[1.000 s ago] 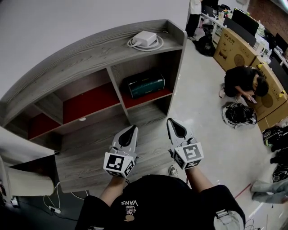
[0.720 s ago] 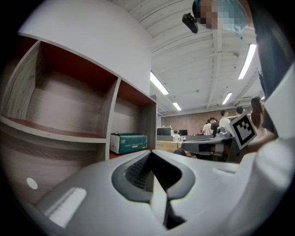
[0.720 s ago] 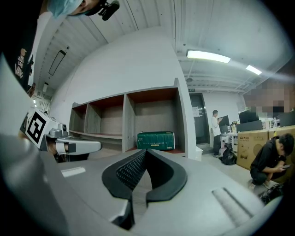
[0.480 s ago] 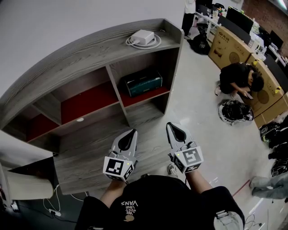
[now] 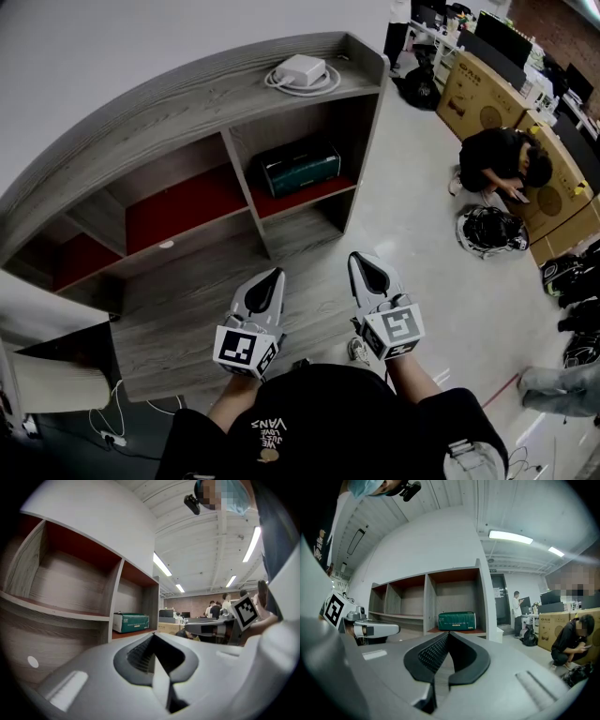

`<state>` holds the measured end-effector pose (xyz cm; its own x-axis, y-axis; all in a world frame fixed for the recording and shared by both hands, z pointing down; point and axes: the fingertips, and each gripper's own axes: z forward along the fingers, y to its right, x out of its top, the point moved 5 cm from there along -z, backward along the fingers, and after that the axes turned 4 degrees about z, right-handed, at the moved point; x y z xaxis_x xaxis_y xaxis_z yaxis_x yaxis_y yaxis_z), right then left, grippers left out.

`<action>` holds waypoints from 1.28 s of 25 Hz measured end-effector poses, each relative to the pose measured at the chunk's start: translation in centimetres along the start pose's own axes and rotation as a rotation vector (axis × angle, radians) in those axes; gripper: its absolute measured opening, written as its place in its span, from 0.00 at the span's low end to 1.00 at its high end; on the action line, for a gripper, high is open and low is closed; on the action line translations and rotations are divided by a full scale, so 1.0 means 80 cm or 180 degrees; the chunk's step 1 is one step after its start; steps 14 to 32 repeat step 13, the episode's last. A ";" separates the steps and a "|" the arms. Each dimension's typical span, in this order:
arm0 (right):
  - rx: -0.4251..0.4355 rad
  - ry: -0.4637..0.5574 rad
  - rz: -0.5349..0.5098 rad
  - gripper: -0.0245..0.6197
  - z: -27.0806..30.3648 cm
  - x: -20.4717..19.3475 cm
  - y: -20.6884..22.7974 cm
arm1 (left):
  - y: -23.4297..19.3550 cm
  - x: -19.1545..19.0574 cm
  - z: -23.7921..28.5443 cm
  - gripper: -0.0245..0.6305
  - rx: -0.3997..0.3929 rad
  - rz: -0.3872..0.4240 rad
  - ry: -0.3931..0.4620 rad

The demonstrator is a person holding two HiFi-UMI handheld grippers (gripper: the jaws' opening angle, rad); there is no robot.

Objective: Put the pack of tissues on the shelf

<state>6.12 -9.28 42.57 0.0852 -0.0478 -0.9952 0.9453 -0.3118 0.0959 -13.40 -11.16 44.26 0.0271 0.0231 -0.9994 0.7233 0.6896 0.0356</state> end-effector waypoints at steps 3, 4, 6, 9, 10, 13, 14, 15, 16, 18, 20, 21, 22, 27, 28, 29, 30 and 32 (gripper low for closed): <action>-0.0003 -0.0005 0.0005 0.04 0.001 0.000 0.001 | 0.001 0.000 0.001 0.11 0.0002 -0.0009 -0.0004; -0.0004 -0.0004 0.0004 0.04 0.000 -0.001 0.002 | 0.002 0.000 0.002 0.11 0.0003 -0.0009 -0.0005; -0.0003 -0.0003 0.0004 0.04 0.000 -0.001 0.003 | 0.003 -0.001 0.003 0.11 0.0008 -0.0016 -0.0004; -0.0006 -0.0012 0.0011 0.04 0.000 -0.002 0.005 | 0.003 -0.001 0.004 0.11 0.0018 -0.0030 -0.0004; -0.0007 -0.0014 0.0012 0.04 0.000 -0.002 0.006 | 0.003 -0.001 0.004 0.11 0.0020 -0.0031 -0.0006; -0.0008 -0.0015 0.0011 0.04 0.002 -0.001 0.008 | 0.003 -0.001 0.007 0.11 0.0023 -0.0032 -0.0014; -0.0008 -0.0015 0.0011 0.04 0.002 -0.001 0.008 | 0.003 -0.001 0.007 0.11 0.0023 -0.0032 -0.0014; -0.0008 -0.0015 0.0011 0.04 0.002 -0.001 0.008 | 0.003 -0.001 0.007 0.11 0.0023 -0.0032 -0.0014; -0.0008 -0.0015 0.0011 0.04 0.002 -0.001 0.008 | 0.003 -0.001 0.007 0.11 0.0023 -0.0032 -0.0014; -0.0008 -0.0015 0.0011 0.04 0.002 -0.001 0.008 | 0.003 -0.001 0.007 0.11 0.0023 -0.0032 -0.0014; -0.0008 -0.0015 0.0011 0.04 0.002 -0.001 0.008 | 0.003 -0.001 0.007 0.11 0.0023 -0.0032 -0.0014; -0.0008 -0.0015 0.0011 0.04 0.002 -0.001 0.008 | 0.003 -0.001 0.007 0.11 0.0023 -0.0032 -0.0014; -0.0008 -0.0015 0.0011 0.04 0.002 -0.001 0.008 | 0.003 -0.001 0.007 0.11 0.0023 -0.0032 -0.0014; -0.0008 -0.0015 0.0011 0.04 0.002 -0.001 0.008 | 0.003 -0.001 0.007 0.11 0.0023 -0.0032 -0.0014; -0.0008 -0.0015 0.0011 0.04 0.002 -0.001 0.008 | 0.003 -0.001 0.007 0.11 0.0023 -0.0032 -0.0014; -0.0008 -0.0015 0.0011 0.04 0.002 -0.001 0.008 | 0.003 -0.001 0.007 0.11 0.0023 -0.0032 -0.0014; -0.0008 -0.0015 0.0011 0.04 0.002 -0.001 0.008 | 0.003 -0.001 0.007 0.11 0.0023 -0.0032 -0.0014; -0.0008 -0.0015 0.0011 0.04 0.002 -0.001 0.008 | 0.003 -0.001 0.007 0.11 0.0023 -0.0032 -0.0014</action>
